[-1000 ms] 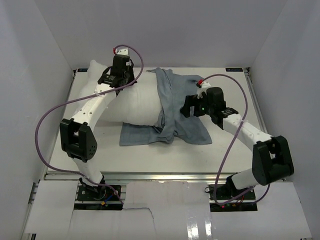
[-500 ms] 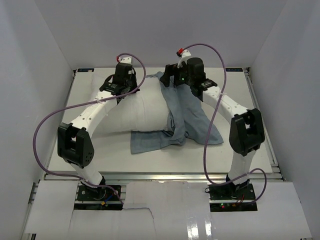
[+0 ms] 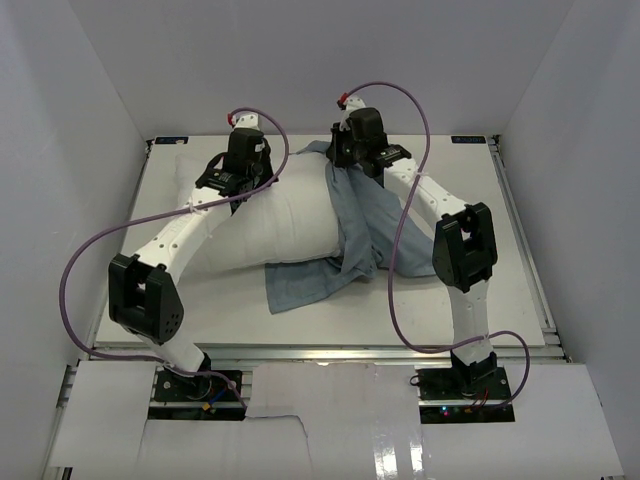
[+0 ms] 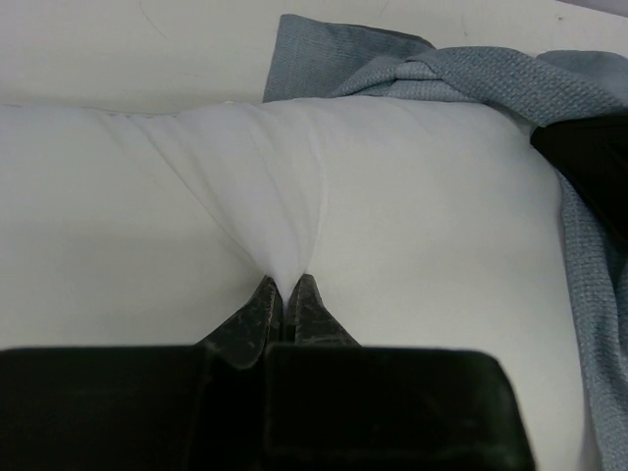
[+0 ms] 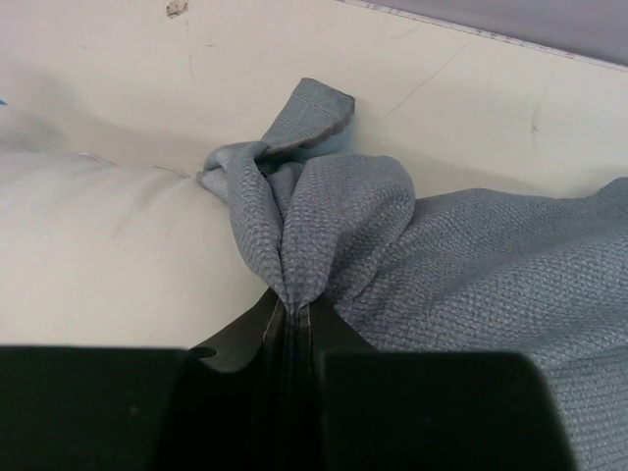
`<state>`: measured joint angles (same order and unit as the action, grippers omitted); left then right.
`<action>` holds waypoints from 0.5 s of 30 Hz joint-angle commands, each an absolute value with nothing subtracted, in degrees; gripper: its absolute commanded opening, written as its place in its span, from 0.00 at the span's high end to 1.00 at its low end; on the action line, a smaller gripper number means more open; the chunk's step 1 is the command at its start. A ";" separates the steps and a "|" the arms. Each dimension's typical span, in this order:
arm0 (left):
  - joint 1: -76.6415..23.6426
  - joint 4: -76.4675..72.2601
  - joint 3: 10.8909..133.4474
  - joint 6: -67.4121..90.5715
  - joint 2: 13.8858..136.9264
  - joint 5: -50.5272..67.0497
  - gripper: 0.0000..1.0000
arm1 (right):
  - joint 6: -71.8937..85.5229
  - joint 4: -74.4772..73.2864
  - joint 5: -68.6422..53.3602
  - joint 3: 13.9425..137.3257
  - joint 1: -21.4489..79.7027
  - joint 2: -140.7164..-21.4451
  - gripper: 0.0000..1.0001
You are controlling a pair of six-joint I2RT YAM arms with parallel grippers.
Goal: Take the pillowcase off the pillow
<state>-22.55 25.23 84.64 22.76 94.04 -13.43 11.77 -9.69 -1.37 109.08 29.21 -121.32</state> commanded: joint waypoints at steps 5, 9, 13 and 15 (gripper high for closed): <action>-22.85 23.82 84.73 23.38 84.91 -18.19 1.00 | 16.17 -9.76 5.72 112.94 22.43 -124.01 0.92; -22.85 23.91 84.73 23.99 83.32 -17.05 1.00 | 18.71 -9.67 5.89 112.85 18.99 -125.42 0.92; -22.85 23.99 84.29 23.91 82.71 -17.49 1.00 | 21.00 -9.58 6.24 112.76 15.74 -126.47 0.92; -22.76 24.17 84.37 23.82 82.44 -18.10 1.00 | 21.71 -10.28 6.77 113.47 14.77 -127.26 0.92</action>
